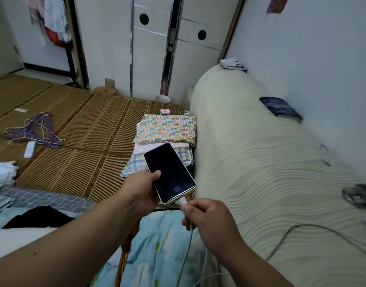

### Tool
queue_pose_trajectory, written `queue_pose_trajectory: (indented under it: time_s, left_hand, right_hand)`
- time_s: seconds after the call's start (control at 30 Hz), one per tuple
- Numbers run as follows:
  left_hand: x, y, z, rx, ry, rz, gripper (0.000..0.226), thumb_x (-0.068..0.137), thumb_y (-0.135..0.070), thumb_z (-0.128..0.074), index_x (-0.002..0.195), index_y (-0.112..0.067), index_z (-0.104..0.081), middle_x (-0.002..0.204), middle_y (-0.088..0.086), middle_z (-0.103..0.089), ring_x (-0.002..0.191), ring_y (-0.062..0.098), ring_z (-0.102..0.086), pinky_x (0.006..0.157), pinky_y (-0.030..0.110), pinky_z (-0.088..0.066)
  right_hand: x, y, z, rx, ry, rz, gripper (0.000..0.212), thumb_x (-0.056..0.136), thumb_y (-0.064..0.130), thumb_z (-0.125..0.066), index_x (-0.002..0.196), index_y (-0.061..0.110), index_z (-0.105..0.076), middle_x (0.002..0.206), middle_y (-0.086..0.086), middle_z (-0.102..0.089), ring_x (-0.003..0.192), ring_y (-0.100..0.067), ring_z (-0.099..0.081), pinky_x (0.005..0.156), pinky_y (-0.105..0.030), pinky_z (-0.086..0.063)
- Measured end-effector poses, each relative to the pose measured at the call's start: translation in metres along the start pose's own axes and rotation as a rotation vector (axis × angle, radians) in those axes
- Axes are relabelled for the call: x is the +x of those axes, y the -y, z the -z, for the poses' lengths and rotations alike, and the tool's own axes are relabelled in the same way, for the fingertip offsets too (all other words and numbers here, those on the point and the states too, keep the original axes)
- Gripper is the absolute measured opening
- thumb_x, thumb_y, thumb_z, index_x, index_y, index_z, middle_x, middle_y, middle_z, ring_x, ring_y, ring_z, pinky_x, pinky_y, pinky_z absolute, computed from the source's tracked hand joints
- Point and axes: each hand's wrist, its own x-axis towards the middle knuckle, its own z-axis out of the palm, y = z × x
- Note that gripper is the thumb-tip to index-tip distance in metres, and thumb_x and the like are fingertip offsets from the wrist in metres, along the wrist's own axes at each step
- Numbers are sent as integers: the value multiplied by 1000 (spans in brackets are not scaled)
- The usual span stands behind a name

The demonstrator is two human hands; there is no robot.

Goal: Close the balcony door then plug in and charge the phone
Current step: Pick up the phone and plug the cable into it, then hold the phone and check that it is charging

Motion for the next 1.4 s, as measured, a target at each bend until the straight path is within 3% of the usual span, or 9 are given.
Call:
queue_pose_trajectory:
  time_s: [0.2,0.5,0.7,0.8,0.93,1.07,1.2,1.3,1.4]
  left_hand:
    - [-5,0,-1,6,-25,-4,38,107,-3,-33,141,-4,-49,139,23,-60,121,39,-60,84,50,-49]
    - [-10,-1,1,17,-30,-9,38,107,-3,-34,141,-2,-49,140,23,-59,128,41,-57,92,50,-47]
    - [-15,0,0,61,-56,-48,28,106,-2,-36,126,-7,-54,115,21,-67,86,33,-66,75,46,-55]
    - [-16,3,1,108,-85,-66,28,104,-3,-41,127,-9,-56,101,15,-70,82,32,-69,74,46,-57]
    - [-18,7,3,140,-73,-75,29,105,-3,-40,128,-11,-55,113,17,-69,87,33,-68,75,47,-57]
    - [-21,10,6,129,-33,-72,26,106,-3,-37,121,-16,-53,102,12,-67,83,30,-66,69,43,-55]
    - [-17,10,10,192,-43,-107,27,105,-3,-38,112,-15,-61,111,14,-68,92,31,-67,82,48,-56]
    - [-19,13,11,236,-9,-120,31,104,-2,-40,113,-17,-65,109,14,-72,103,34,-68,97,56,-54]
    - [-22,23,13,285,48,-106,33,103,0,-41,114,-16,-67,110,17,-73,108,38,-68,105,60,-49]
  right_hand:
    - [-3,2,-2,1,-20,-21,23,84,16,-63,66,3,-70,52,-1,-63,49,-9,-52,54,-16,-45]
    - [-7,4,-4,1,-48,-36,24,83,17,-63,65,2,-68,53,-3,-64,50,-12,-54,62,-29,-49]
    - [-10,2,-9,-16,-71,-86,27,83,20,-63,63,2,-68,53,-6,-65,51,-13,-55,65,-33,-50]
    - [-12,3,-11,15,-74,-119,29,82,19,-62,60,2,-68,51,-3,-63,51,-12,-55,64,-29,-48]
    - [-15,2,-14,32,-66,-143,28,82,18,-63,60,1,-67,50,-2,-63,54,-14,-55,66,-30,-48]
    - [-18,-1,-18,37,-41,-144,29,83,18,-62,57,9,-67,46,2,-62,51,-11,-54,62,-26,-48]
    - [-18,-6,-18,48,-2,-146,28,83,18,-62,56,13,-66,51,0,-65,53,-12,-57,64,-28,-50]
    - [-15,-13,-11,178,93,-227,21,80,26,-68,73,6,-73,70,-6,-73,68,-18,-68,63,-26,-54]
    - [-15,-16,0,240,52,-263,24,83,36,-64,93,16,-74,88,1,-77,85,-16,-69,61,-21,-50]
